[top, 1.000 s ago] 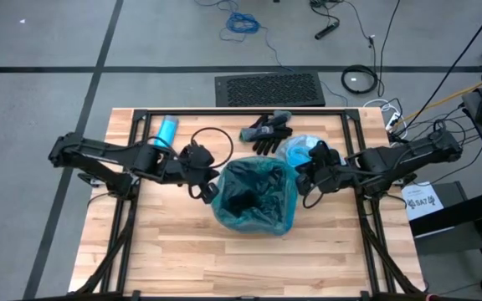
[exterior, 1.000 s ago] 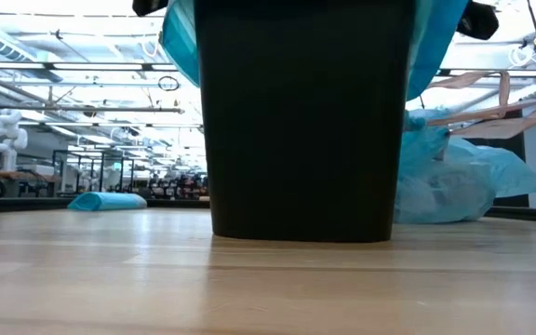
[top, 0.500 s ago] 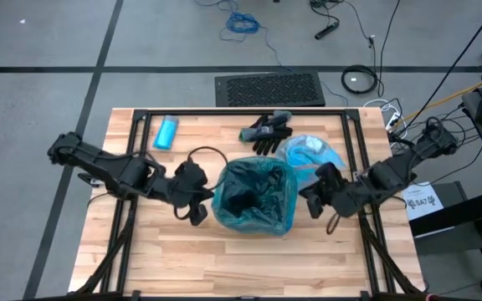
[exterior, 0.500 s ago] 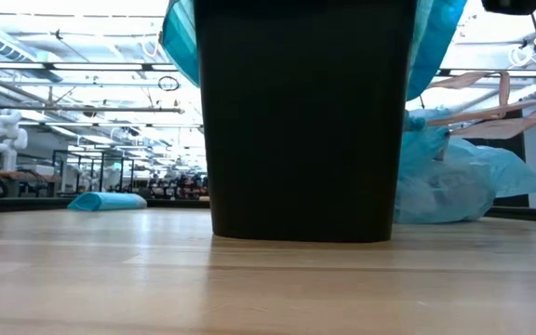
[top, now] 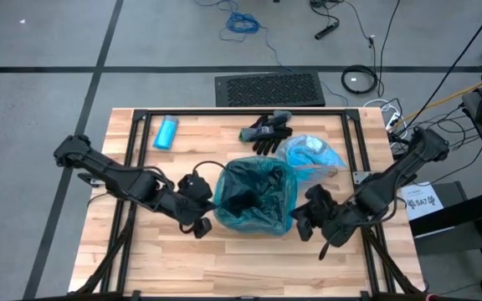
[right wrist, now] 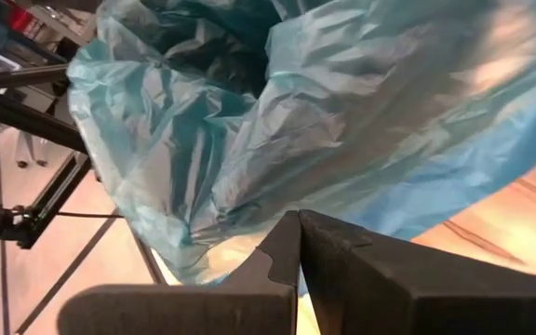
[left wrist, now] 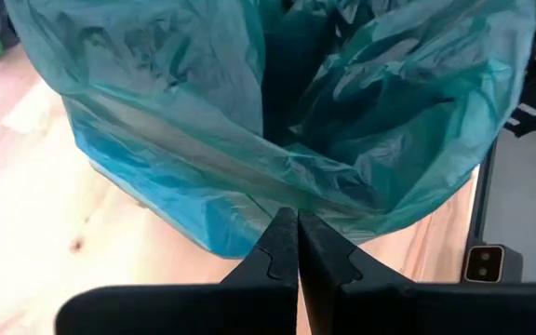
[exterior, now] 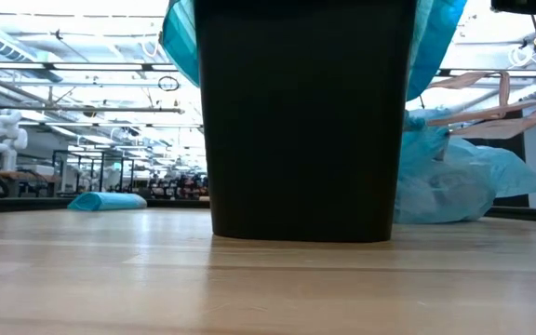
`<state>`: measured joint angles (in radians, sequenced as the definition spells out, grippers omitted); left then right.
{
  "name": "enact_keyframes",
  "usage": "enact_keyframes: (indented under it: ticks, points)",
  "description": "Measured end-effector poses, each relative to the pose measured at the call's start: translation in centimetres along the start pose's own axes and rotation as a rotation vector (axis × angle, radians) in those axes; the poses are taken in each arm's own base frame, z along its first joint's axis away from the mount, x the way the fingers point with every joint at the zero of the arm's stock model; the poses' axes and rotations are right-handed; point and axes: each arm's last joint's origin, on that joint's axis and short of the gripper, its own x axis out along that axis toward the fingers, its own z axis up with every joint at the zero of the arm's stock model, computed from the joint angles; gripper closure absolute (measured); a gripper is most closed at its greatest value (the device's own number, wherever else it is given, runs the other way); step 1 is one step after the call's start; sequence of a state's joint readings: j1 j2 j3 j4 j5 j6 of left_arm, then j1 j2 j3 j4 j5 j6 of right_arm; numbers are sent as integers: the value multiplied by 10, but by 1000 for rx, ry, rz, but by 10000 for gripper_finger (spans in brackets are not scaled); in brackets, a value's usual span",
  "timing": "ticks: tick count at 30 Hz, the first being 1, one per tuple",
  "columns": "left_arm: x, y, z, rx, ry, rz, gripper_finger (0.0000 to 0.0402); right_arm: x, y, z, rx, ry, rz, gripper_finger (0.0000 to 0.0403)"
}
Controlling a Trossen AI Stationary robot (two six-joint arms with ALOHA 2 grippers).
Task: Place trash/remove bag and relplace
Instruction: Put the blue trash bag into the black trash bin
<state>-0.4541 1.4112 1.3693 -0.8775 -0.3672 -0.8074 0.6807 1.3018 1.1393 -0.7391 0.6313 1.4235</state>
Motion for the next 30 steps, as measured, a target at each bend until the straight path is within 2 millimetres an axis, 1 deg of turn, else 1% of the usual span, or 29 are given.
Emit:
enact_keyframes:
  ticks: [3, 10, 15, 19, 22, 26, 30]
  points:
    - [4, -1, -1, 4, 7, 8, 400, 6, 2, -4, -1, 2, -5, 403]
    - [22, -7, -5, 28, 42, 44, 400, 20, 5, -14, -22, 13, -35, 403]
    - [39, -11, -10, 43, 72, 72, 400, 33, 5, -24, -37, 20, -78, 403]
    - [53, -15, -15, 56, 116, 90, 400, 46, 4, -36, -54, 78, -125, 403]
    - [62, -16, -18, 63, 139, 103, 400, 54, 3, -42, -45, 86, -153, 403]
    - [61, -16, -18, 48, 144, 100, 400, 54, 3, -43, -33, 95, -156, 403]
    - [48, -14, -14, 26, 118, 74, 400, 41, 4, -38, -27, 97, -115, 403]
